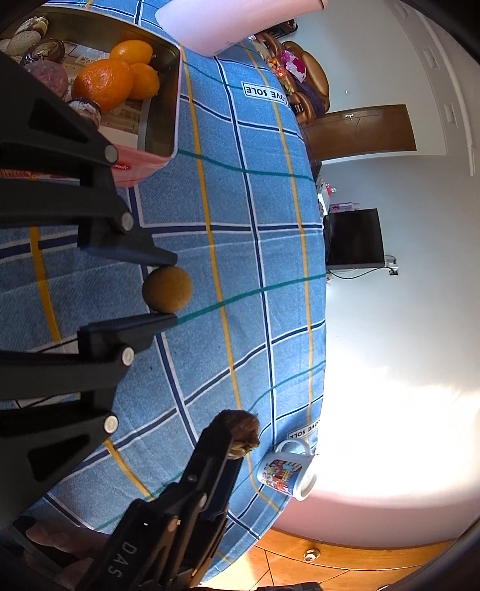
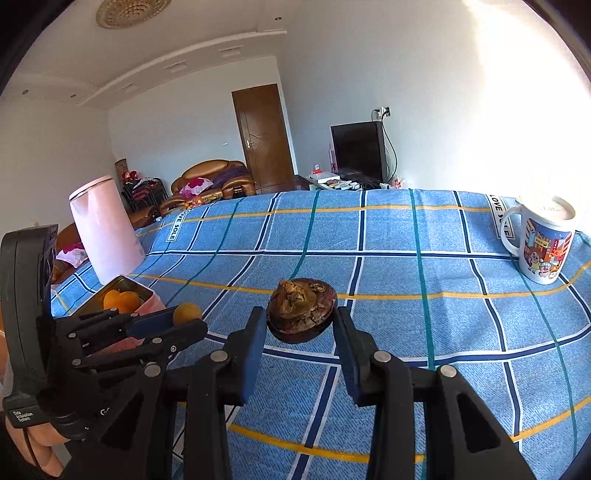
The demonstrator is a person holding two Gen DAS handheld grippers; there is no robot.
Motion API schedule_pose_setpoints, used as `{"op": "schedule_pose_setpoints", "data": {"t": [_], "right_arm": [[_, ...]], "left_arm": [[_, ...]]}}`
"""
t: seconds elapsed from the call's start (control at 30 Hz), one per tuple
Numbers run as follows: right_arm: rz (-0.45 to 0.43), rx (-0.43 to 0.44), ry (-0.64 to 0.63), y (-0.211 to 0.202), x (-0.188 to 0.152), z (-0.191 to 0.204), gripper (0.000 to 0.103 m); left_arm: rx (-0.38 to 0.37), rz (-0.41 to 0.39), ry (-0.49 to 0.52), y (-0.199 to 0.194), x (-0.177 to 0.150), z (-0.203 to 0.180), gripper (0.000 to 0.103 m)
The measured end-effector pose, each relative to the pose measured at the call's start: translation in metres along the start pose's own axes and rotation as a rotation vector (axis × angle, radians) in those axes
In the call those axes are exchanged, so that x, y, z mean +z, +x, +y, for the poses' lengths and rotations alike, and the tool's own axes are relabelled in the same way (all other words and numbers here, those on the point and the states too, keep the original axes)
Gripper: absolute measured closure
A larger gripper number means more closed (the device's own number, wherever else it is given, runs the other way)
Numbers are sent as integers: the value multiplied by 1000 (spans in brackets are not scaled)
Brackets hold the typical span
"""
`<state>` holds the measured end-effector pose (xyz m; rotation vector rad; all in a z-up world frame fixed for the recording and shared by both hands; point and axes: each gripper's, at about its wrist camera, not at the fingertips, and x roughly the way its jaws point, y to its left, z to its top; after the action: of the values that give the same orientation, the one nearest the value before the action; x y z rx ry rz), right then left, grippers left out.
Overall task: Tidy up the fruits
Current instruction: 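Lift the mangosteen and yellow fruit and carry them over the pink tin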
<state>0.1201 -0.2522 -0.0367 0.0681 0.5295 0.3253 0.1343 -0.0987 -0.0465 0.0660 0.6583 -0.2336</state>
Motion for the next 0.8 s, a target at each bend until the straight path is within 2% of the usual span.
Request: {"op": "schedule_pose_setpoints", "data": {"t": [0.8], "right_arm": [[-116, -21, -71, -21, -4, 14, 64]], "left_arm": [[23, -127, -4, -25, -4, 1, 76]]}}
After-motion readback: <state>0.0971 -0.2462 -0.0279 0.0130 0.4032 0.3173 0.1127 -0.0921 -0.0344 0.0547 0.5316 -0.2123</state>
